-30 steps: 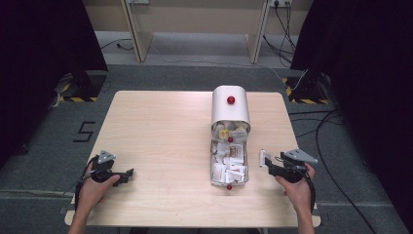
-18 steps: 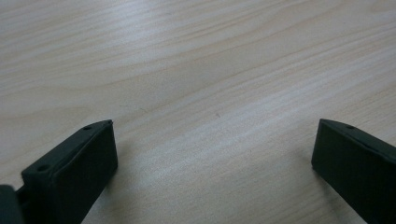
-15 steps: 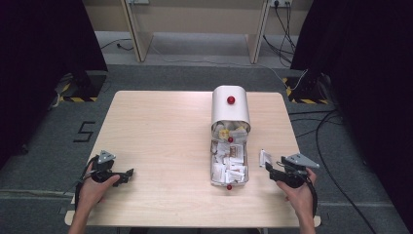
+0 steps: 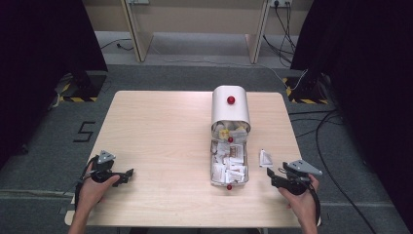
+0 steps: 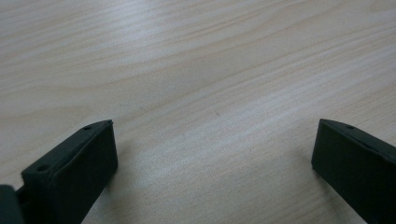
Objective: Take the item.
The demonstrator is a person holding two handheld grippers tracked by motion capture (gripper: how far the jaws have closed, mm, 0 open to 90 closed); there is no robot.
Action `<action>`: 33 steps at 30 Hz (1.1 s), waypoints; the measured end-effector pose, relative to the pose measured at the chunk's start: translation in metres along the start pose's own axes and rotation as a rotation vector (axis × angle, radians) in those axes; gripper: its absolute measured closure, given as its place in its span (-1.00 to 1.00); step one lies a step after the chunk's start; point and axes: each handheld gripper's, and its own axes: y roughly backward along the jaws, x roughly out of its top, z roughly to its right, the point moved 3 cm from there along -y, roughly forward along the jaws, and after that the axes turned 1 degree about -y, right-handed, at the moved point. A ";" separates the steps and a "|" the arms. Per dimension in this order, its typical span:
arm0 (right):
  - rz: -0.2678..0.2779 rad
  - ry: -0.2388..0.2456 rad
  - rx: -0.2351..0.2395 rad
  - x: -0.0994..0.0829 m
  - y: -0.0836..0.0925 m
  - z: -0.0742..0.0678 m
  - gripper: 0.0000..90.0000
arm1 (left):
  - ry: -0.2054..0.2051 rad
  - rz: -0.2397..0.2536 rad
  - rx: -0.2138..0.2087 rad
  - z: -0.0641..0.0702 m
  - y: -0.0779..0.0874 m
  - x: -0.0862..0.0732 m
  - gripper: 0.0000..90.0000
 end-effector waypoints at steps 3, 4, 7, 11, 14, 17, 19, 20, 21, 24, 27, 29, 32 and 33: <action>-0.014 0.002 0.000 -0.006 0.001 0.000 -0.35 | 0.000 0.000 -0.001 0.000 0.000 0.000 -1.00; -0.018 0.005 -0.001 -0.007 0.002 0.000 -0.38 | 0.000 0.000 0.000 0.000 0.000 0.000 -1.00; -0.039 0.019 -0.009 -0.012 0.005 0.000 -0.46 | 0.000 0.000 0.000 0.000 0.000 0.000 -1.00; -0.027 0.001 -0.008 -0.014 0.011 -0.001 -0.56 | 0.000 0.000 0.000 0.000 0.000 0.000 -1.00; -0.026 0.007 0.002 -0.015 0.014 -0.003 -0.60 | 0.000 0.000 0.000 0.000 0.000 0.000 -1.00; -0.040 0.025 0.006 -0.018 0.015 -0.005 -0.62 | 0.000 0.000 0.000 0.000 0.000 0.000 -1.00; -0.054 0.033 0.003 -0.021 0.014 -0.006 -0.62 | 0.000 0.000 0.000 0.000 0.000 0.000 -1.00; -0.057 0.039 0.003 -0.023 0.014 -0.006 -0.62 | 0.000 0.000 0.000 0.000 0.000 0.000 -1.00; -0.061 0.039 0.004 -0.024 0.014 -0.006 -0.62 | 0.000 0.000 0.000 0.000 0.000 0.000 -1.00; -0.068 0.034 0.000 -0.026 0.015 -0.006 -0.63 | 0.000 0.000 0.000 0.000 0.000 0.000 -1.00; -0.072 0.042 -0.005 -0.028 0.016 -0.005 -0.62 | 0.000 0.000 0.000 0.000 0.000 0.000 -1.00; -0.078 0.043 -0.005 -0.030 0.017 -0.005 -0.62 | 0.000 0.000 0.000 0.000 0.000 0.000 -1.00; -0.089 0.052 -0.004 -0.035 0.019 -0.005 -0.62 | 0.000 0.000 0.000 0.000 0.000 0.000 -1.00; -0.092 0.049 -0.005 -0.037 0.019 -0.005 -0.62 | 0.000 0.000 0.000 0.000 0.000 0.000 -1.00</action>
